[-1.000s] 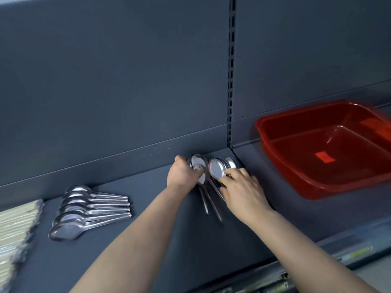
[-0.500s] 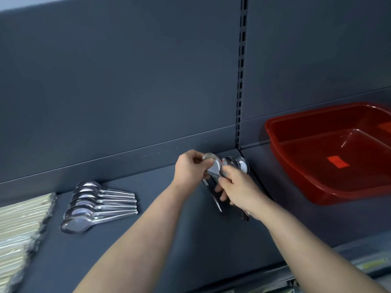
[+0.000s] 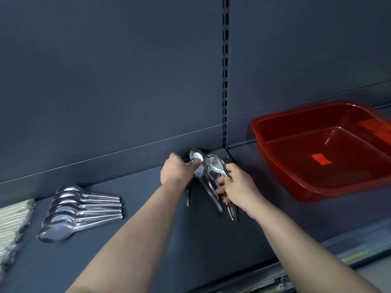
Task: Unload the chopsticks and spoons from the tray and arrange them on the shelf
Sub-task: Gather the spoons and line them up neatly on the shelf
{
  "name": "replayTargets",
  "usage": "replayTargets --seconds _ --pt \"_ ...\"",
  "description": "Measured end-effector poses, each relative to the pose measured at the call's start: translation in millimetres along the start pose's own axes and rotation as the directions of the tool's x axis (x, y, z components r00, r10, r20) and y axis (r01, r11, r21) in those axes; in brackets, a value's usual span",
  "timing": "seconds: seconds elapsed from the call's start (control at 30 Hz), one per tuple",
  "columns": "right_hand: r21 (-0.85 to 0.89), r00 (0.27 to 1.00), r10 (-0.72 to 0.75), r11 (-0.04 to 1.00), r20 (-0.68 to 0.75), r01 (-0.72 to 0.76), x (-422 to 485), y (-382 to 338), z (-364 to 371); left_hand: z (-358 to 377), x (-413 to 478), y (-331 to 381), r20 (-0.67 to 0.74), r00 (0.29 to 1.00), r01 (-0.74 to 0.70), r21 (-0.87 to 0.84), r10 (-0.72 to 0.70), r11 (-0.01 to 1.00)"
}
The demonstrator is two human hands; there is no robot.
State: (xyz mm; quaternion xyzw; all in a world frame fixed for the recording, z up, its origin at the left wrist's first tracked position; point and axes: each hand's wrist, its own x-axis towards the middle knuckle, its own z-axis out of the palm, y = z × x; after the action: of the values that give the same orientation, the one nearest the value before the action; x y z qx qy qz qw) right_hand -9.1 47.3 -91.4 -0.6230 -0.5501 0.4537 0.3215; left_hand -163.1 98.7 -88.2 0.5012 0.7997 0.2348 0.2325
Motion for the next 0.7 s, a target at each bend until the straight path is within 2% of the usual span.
replayTargets --seconds 0.17,0.27,0.33,0.47,0.53,0.6,0.7 --pt "-0.041 1.0 -0.017 0.999 -0.016 0.016 5.1 2.5 -0.1 -4.8 -3.2 -9.5 0.024 0.999 -0.033 -0.037 0.034 0.999" --pt "0.025 1.0 -0.013 1.0 -0.017 0.013 4.4 -0.7 1.2 -9.6 -3.8 -19.1 0.042 0.999 -0.024 -0.236 0.034 0.971" --pt "0.046 0.999 -0.031 0.998 -0.022 0.032 5.6 -4.4 4.1 -16.1 -6.4 -22.6 0.073 0.995 -0.033 -0.393 0.067 0.919" --pt "0.223 0.991 -0.014 0.975 0.132 -0.016 1.7 -18.8 22.7 -31.0 -20.7 -12.7 0.078 0.977 -0.113 -0.594 0.197 0.796" --pt "0.341 0.976 0.001 0.937 0.218 -0.077 -5.6 -28.4 32.5 -33.4 -23.1 -13.7 0.013 0.98 -0.151 -0.601 0.198 0.785" --pt "0.379 0.966 -0.002 0.92 0.258 -0.099 -12.8 -35.7 39.0 -34.3 -24.2 -21.0 -0.063 0.985 -0.165 -0.568 0.158 0.806" --pt "0.23 0.954 -0.034 0.973 0.298 -0.038 -18.2 -36.9 46.8 -40.5 -29.0 -34.8 -0.13 0.987 -0.152 -0.516 0.099 0.843"
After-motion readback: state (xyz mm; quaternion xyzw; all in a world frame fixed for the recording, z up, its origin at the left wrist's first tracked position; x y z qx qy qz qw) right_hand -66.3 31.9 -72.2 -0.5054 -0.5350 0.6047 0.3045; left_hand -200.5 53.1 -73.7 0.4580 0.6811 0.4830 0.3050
